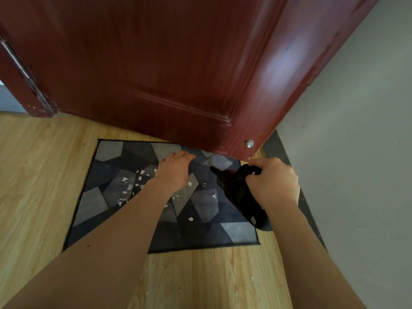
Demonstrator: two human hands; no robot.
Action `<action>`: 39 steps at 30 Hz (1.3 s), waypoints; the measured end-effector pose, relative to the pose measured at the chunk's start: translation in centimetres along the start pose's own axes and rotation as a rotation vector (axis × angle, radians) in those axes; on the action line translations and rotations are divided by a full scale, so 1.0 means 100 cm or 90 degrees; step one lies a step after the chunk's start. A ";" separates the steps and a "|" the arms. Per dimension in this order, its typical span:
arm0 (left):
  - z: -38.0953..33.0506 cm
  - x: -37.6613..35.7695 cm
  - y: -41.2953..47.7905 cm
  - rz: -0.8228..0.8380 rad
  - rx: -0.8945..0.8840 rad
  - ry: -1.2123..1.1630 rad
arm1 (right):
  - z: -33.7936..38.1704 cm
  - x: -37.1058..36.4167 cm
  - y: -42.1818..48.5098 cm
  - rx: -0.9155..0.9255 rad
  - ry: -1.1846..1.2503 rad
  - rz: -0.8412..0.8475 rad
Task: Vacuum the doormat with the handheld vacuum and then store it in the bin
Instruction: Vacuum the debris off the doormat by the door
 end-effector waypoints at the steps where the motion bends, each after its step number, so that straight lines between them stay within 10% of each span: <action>1: 0.000 0.001 0.000 -0.003 0.000 0.001 | 0.001 -0.001 0.000 0.002 0.002 0.002; 39: -0.073 0.068 0.101 -0.148 -0.108 0.151 | 0.048 -0.016 0.021 0.063 0.072 0.021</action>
Point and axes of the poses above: each hand's wrist, its own y-axis towards the middle knuckle, its own x-axis out of the back of the hand, z = x × y, the point moved 5 cm from there along y, towards the middle knuckle, and after that the axes turned 3 degrees about -x, right-handed, at the moved point
